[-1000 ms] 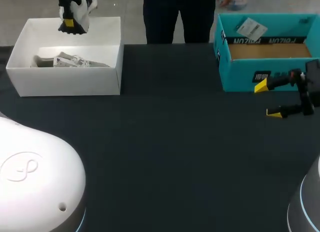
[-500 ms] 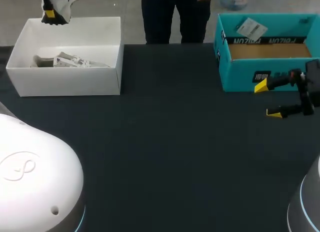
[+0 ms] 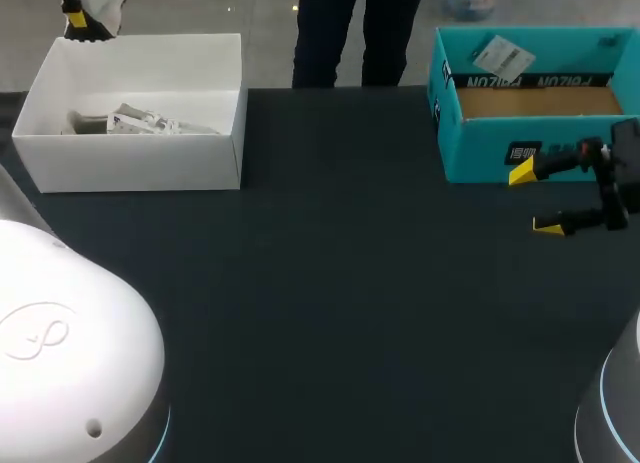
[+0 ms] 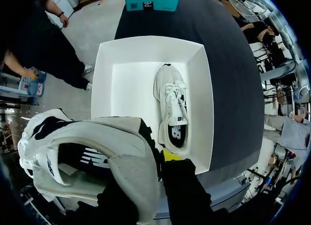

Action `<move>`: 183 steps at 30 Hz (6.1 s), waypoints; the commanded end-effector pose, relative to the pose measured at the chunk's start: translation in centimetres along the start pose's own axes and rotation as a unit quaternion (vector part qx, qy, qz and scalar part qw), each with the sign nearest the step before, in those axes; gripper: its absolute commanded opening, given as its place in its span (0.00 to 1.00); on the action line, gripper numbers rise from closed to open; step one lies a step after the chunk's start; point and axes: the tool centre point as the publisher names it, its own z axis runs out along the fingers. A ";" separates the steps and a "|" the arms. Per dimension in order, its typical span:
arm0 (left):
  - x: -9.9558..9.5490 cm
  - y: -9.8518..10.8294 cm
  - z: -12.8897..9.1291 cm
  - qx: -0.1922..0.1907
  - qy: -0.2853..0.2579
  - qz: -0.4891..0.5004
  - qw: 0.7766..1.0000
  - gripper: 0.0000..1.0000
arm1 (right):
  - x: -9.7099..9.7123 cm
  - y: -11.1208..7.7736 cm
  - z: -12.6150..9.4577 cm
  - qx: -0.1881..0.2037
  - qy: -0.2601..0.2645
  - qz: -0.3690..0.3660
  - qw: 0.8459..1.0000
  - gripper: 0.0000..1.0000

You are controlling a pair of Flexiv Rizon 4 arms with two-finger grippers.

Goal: Take the shoe out of the shoebox, open the shoe tongue, remove and reinsert the insole, then place the shoe into the shoebox

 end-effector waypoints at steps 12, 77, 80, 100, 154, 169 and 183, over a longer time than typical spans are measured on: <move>-1.7 1.1 0.0 0.013 0.024 -0.026 0.999 0.00 | 0.0 -0.1 0.1 -0.001 -0.002 0.001 1.000 1.00; -5.5 6.7 0.1 -0.060 0.067 0.679 0.729 0.00 | 0.0 -0.1 0.1 -0.001 -0.002 0.001 1.000 1.00; -5.5 6.7 0.1 -0.060 0.067 0.679 0.729 0.00 | 0.0 -0.1 0.1 -0.001 -0.002 0.001 1.000 1.00; -6.1 6.1 5.0 -0.065 0.046 0.700 0.709 0.00 | 0.0 -0.1 0.1 -0.001 -0.002 0.001 1.000 1.00; -6.2 5.4 17.0 -0.031 0.059 0.680 0.730 1.00 | 0.0 -0.1 0.1 -0.001 -0.002 0.001 1.000 1.00; -4.3 5.0 11.0 -0.016 0.035 0.673 0.739 1.00 | 0.0 -0.1 0.1 -0.001 -0.002 0.001 1.000 1.00; -3.9 5.4 10.9 -0.007 0.041 0.675 0.736 1.00 | 0.0 -0.1 0.1 -0.001 -0.002 0.001 1.000 1.00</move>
